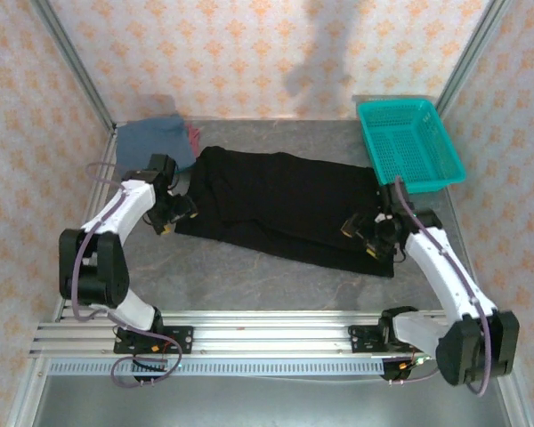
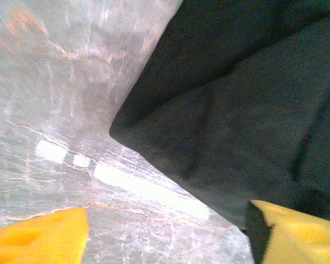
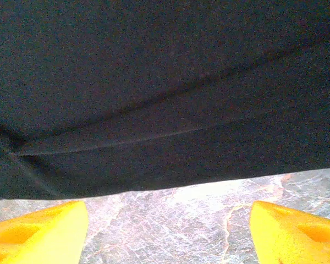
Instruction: Fold and stack the t-shirts
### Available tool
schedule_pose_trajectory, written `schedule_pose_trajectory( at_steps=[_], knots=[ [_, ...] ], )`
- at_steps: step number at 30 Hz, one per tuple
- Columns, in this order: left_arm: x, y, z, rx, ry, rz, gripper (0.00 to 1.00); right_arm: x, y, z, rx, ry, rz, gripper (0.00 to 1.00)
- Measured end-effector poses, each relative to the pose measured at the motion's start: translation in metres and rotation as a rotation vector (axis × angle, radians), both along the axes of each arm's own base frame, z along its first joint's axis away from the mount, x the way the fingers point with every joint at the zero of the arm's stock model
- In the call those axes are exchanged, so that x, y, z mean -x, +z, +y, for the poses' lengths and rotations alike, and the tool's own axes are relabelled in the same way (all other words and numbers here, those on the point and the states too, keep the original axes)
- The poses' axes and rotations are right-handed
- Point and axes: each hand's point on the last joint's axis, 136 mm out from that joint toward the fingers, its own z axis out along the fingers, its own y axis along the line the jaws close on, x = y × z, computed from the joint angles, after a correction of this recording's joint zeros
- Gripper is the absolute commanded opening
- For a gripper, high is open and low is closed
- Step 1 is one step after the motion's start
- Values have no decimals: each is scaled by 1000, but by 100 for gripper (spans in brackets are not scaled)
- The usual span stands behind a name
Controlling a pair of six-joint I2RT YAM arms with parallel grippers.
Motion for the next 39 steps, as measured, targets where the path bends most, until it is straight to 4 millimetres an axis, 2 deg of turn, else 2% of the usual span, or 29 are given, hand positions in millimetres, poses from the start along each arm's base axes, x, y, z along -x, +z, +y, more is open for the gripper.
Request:
schedule_pose_trajectory(
  at_steps=[4,11,14,15,16,17,18,19,23,25,28,33,36,39],
  knots=[
    [1,-27,-1,5,4,44,63,-1,-32,8,18,7,80,65],
    [-13,-41,4,-20,30,-4,60,-19,-63,-1,94,-21,118,57],
    [-16,-50,7,-33,51,-11,49,-24,-76,-6,138,-22,134,52],
    [-15,-56,9,-42,60,-2,42,-25,-80,-8,152,-24,144,50],
    [-13,-61,11,-57,67,12,30,-25,-85,-11,173,-28,156,48],
    [-12,-62,14,-69,71,18,13,-25,-89,-14,191,-33,165,46],
    [-12,-61,17,-82,79,19,3,-25,-93,-18,216,-36,173,45],
    [-10,-61,21,-100,83,24,0,-25,-97,-22,241,-40,181,45],
    [-9,-58,30,-124,99,19,0,-27,-101,-36,333,-55,198,44],
    [-1,-58,38,-129,122,24,0,-30,-100,-42,374,-61,200,44],
    [24,-56,46,-125,152,54,0,-31,-100,-47,411,-66,202,46],
    [68,-51,42,-112,160,80,0,-30,-99,-53,442,-86,203,55],
    [97,-56,40,-108,181,112,0,-30,-99,-55,445,-95,204,59],
    [114,-61,43,-110,217,145,1,-29,-98,-58,445,-102,201,66]
  ],
)
